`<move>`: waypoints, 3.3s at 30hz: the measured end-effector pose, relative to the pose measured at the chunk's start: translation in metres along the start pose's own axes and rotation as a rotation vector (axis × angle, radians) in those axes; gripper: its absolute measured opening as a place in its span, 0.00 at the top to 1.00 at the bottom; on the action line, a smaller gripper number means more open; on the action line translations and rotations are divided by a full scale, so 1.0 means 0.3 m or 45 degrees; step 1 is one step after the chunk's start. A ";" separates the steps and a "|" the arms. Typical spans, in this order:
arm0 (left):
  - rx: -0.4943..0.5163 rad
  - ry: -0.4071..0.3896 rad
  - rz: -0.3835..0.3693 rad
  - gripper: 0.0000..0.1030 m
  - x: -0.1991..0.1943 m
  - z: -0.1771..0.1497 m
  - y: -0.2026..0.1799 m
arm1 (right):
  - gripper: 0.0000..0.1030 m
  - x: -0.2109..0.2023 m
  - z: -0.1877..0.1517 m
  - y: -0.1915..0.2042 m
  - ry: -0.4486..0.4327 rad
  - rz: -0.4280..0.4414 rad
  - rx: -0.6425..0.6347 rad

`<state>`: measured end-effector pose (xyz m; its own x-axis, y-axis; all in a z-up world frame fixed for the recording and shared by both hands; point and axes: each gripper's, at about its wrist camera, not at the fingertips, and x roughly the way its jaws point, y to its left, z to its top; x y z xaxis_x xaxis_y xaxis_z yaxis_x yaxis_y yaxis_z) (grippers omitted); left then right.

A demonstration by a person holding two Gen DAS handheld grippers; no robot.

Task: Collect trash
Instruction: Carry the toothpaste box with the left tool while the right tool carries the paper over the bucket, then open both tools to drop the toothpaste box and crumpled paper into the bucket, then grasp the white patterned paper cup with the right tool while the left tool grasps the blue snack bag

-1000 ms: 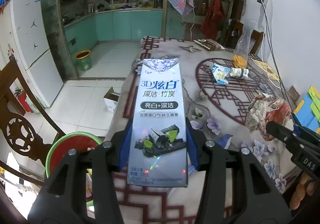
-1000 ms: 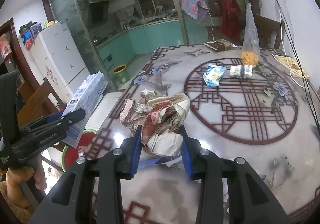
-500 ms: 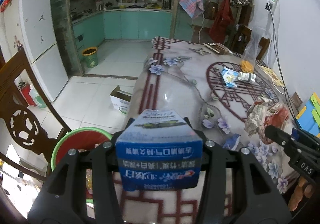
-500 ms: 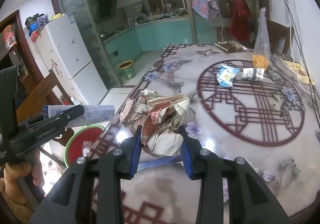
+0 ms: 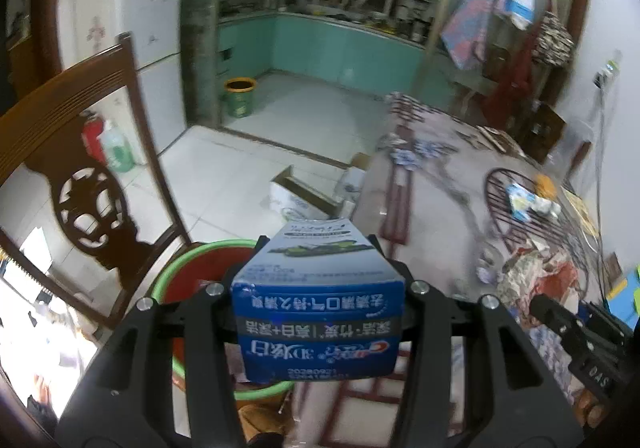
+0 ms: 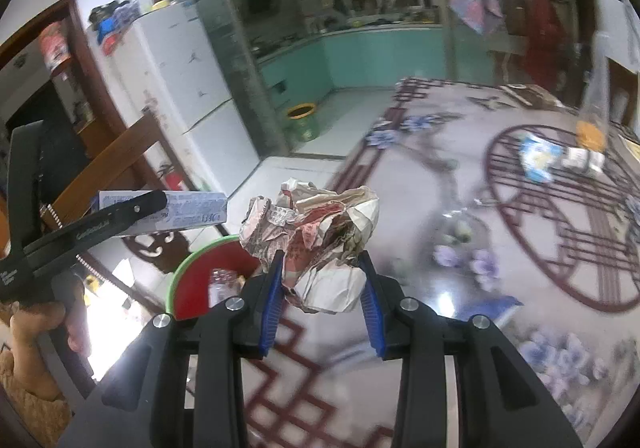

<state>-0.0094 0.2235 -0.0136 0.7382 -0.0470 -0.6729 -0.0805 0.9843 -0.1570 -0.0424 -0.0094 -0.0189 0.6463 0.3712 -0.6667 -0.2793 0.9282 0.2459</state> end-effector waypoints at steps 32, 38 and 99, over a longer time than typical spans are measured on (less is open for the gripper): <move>-0.133 0.060 0.223 0.56 0.054 -0.008 0.248 | 0.45 0.461 -0.065 0.375 0.299 0.294 -0.225; -0.149 0.093 0.230 0.42 0.079 -0.012 0.254 | 0.29 0.427 -0.071 0.365 0.251 0.247 -0.256; 0.420 0.289 -0.237 0.20 0.402 -0.106 -1.003 | 0.60 -0.325 -0.127 -1.060 0.125 -0.263 0.423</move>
<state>0.0827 -0.0838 -0.0705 0.5511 -0.2288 -0.8024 0.2857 0.9553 -0.0762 -0.0435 -0.3419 -0.0591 0.5892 0.1861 -0.7863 0.1045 0.9474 0.3025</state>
